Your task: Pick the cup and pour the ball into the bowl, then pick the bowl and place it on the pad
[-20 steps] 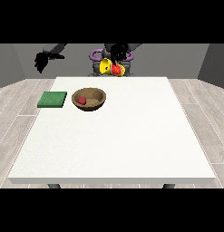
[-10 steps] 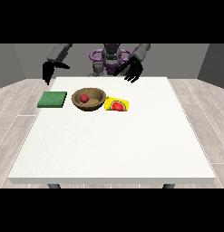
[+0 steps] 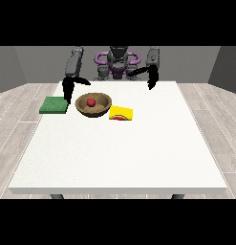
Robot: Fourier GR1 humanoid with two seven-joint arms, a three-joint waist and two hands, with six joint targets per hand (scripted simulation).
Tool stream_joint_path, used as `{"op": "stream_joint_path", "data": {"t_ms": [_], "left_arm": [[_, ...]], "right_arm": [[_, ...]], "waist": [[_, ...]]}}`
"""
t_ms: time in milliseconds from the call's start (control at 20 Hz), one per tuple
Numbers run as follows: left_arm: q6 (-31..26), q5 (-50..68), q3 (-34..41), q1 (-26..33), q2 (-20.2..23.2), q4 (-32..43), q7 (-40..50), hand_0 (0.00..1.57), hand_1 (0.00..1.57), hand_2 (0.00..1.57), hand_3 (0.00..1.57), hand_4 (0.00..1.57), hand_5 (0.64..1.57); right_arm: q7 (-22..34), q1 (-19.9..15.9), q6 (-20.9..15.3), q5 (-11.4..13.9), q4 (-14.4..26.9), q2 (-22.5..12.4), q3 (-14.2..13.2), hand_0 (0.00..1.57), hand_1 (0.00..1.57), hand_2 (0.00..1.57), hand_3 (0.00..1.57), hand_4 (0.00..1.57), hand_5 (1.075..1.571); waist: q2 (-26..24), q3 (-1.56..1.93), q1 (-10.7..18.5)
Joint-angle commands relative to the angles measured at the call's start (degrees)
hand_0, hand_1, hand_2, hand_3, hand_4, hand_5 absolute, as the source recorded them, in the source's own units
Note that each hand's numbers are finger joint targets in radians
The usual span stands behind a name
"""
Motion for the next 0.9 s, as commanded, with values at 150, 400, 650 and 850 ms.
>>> {"op": "stream_joint_path", "data": {"t_ms": [150,400,650,850], "left_arm": [[-8.0,5.3,2.9,4.6,3.6,-3.1,-7.0,0.00,0.00,0.00,0.00,0.00,1.564],[-10.1,5.7,4.4,4.2,5.9,-7.3,-4.8,0.00,0.00,0.00,0.00,0.00,1.565],[-9.6,5.3,4.4,5.6,4.8,-10.0,-2.7,0.00,0.00,0.00,0.00,0.00,1.566],[-11.6,5.5,5.0,4.1,6.6,-11.9,-1.7,0.00,0.00,0.00,0.00,0.00,1.566]], "right_arm": [[-5.9,-3.9,-3.8,0.9,8.7,0.9,-0.7,0.00,0.00,0.00,0.00,0.29,1.567],[-11.3,-6.3,-1.2,-0.8,17.1,-2.3,-3.1,0.00,0.00,0.00,0.00,0.21,1.565],[-14.5,-8.4,-0.3,-0.3,23.6,-3.0,-2.3,0.00,0.00,0.00,0.00,0.12,1.563],[-13.5,-12.7,-0.8,-0.9,26.4,-5.3,-3.1,0.00,0.00,0.00,0.00,0.13,1.562]], "waist": [[1.9,0.23,2.6],[3.1,0.25,2.8],[3.1,0.25,2.4],[4.8,0.26,3.3]]}}
